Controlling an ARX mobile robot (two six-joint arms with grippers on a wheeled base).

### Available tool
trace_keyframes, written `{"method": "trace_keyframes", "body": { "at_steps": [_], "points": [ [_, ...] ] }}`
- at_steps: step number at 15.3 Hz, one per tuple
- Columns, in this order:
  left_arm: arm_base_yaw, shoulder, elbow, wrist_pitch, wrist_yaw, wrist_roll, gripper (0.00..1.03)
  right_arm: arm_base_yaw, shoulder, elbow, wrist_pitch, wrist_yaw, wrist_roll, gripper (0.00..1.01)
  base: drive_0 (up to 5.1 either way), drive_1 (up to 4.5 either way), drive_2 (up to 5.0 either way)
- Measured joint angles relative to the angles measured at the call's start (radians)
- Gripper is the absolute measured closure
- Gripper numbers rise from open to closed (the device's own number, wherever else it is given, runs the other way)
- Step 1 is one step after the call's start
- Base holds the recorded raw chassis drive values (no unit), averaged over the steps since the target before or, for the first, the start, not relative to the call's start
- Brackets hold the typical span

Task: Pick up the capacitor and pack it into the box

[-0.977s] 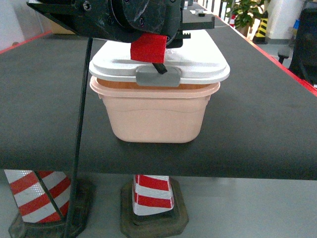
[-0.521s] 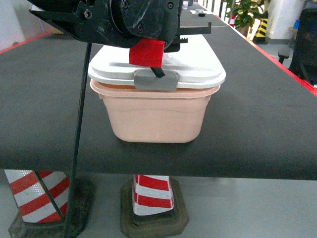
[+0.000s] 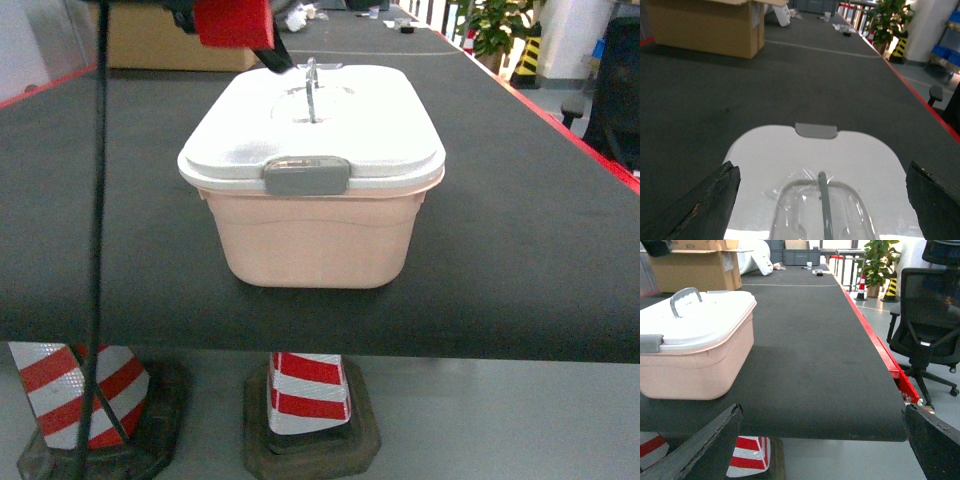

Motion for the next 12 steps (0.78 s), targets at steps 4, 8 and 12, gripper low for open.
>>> {"method": "trace_keyframes", "body": {
  "at_steps": [4,8,12],
  "points": [
    [0.096,-0.163,-0.208,0.072,0.063,-0.029,0.05,0.0,0.0,0.0,0.0,0.0,0.0,0.03,0.0,0.0,0.0],
    [0.274,-0.344,-0.544,0.204,0.07,0.03,0.05,0.0,0.0,0.0,0.0,0.0,0.0,0.03,0.0,0.0,0.0],
    [0.274,-0.34,-0.613,0.227,0.097,0.069,0.06,0.0,0.0,0.0,0.0,0.0,0.0,0.03,0.0,0.0,0.0]
  ]
}}
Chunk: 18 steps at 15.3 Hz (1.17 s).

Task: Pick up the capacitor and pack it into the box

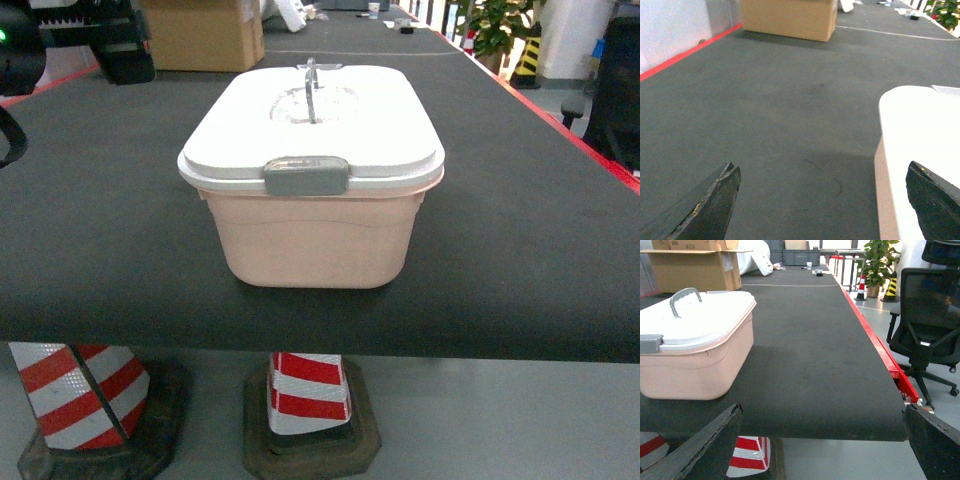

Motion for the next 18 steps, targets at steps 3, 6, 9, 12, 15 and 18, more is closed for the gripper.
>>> {"method": "trace_keyframes", "body": {
  "at_steps": [3,6,9,12,15,18],
  "points": [
    [0.048,-0.116,-0.22,0.216,0.192,0.072,0.36,0.0,0.0,0.0,0.0,0.0,0.0,0.03,0.0,0.0,0.0],
    [0.085,-0.265,-0.443,0.278,0.224,0.084,0.72,0.0,0.0,0.0,0.0,0.0,0.0,0.03,0.0,0.0,0.0],
    [0.109,-0.399,-0.602,0.294,0.251,0.085,1.01,0.0,0.0,0.0,0.0,0.0,0.0,0.03,0.0,0.0,0.0],
    [0.169,-0.532,-0.717,0.268,0.318,0.086,1.01,0.0,0.0,0.0,0.0,0.0,0.0,0.03,0.0,0.0,0.0],
    [0.182,-0.658,-0.786,0.215,0.321,0.086,1.01,0.0,0.0,0.0,0.0,0.0,0.0,0.03,0.0,0.0,0.0],
    [0.182,-0.686,-0.837,0.274,0.321,0.086,1.01,0.0,0.0,0.0,0.0,0.0,0.0,0.03,0.0,0.0,0.0]
  ]
}}
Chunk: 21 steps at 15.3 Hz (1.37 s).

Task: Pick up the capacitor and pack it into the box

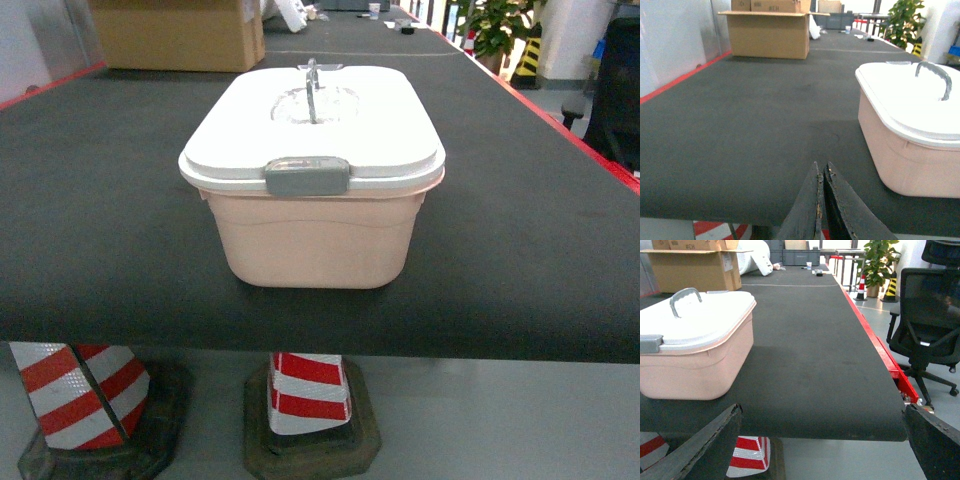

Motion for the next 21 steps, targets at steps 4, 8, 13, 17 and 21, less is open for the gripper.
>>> {"method": "trace_keyframes", "body": {
  "at_steps": [4,8,13,17,21],
  "points": [
    [0.0,-0.029,-0.03,-0.05,0.001,0.0,1.01,0.0,0.0,0.0,0.001,0.0,0.0,0.03,0.0,0.0,0.0],
    [-0.001,-0.175,-0.056,-0.151,0.001,0.0,1.01,0.0,0.0,0.0,0.0,0.0,0.0,0.03,0.0,0.0,0.0],
    [-0.002,-0.457,-0.079,-0.401,0.003,0.0,1.01,0.0,0.0,0.0,0.0,0.0,0.0,0.03,0.0,0.0,0.0],
    [-0.002,-0.64,-0.079,-0.573,0.003,0.001,1.01,0.0,0.0,0.0,0.0,0.0,0.0,0.03,0.0,0.0,0.0],
    [-0.002,-0.762,-0.079,-0.695,0.003,0.0,1.01,0.0,0.0,0.0,0.0,0.0,0.0,0.03,0.0,0.0,0.0]
  ]
}}
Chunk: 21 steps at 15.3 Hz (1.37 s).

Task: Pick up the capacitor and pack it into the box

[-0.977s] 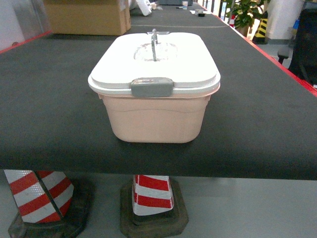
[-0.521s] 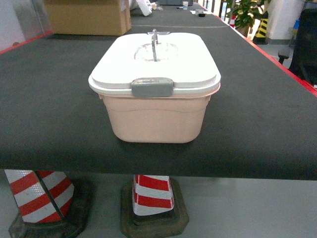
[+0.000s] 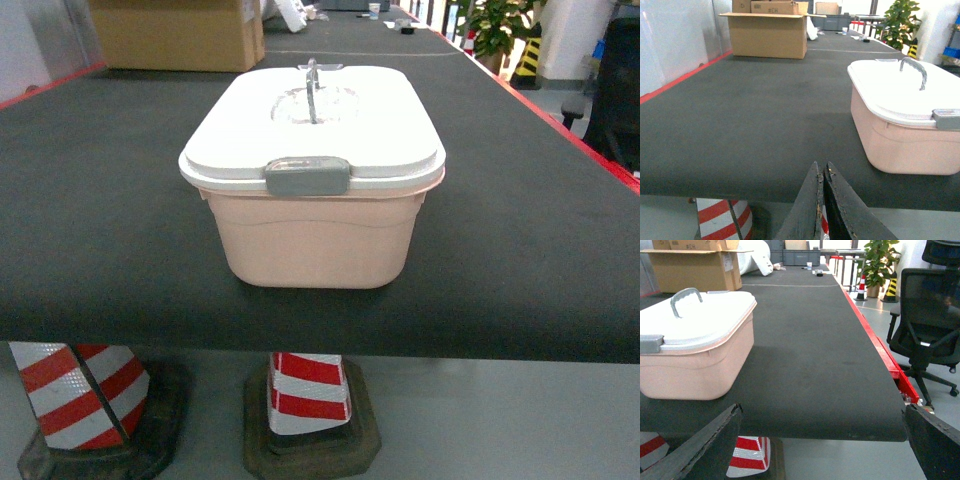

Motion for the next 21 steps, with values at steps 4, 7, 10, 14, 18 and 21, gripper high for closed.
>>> {"method": "trace_keyframes", "body": {
  "at_steps": [4,7,10,14,18,21],
  "points": [
    [0.0,-0.082,0.0,-0.082,0.0,0.0,1.01,0.0,0.0,0.0,0.0,0.0,0.0,0.03,0.0,0.0,0.0],
    [0.0,-0.24,0.0,-0.29,0.001,0.0,1.01,0.0,0.0,0.0,0.0,0.0,0.0,0.03,0.0,0.0,0.0],
    [0.0,-0.263,0.0,-0.288,-0.001,0.001,1.01,0.0,0.0,0.0,0.001,0.0,0.0,0.03,0.0,0.0,0.0],
    [0.0,-0.263,0.0,-0.278,0.001,0.001,0.83,0.0,0.0,0.0,0.0,0.0,0.0,0.03,0.0,0.0,0.0],
    [0.0,-0.263,0.0,-0.278,0.0,0.001,0.42,0.0,0.0,0.0,0.0,0.0,0.0,0.03,0.0,0.0,0.0],
    [0.0,-0.263,0.0,-0.278,0.0,0.001,0.15,0.0,0.0,0.0,0.0,0.0,0.0,0.03,0.0,0.0,0.0]
  ]
}}
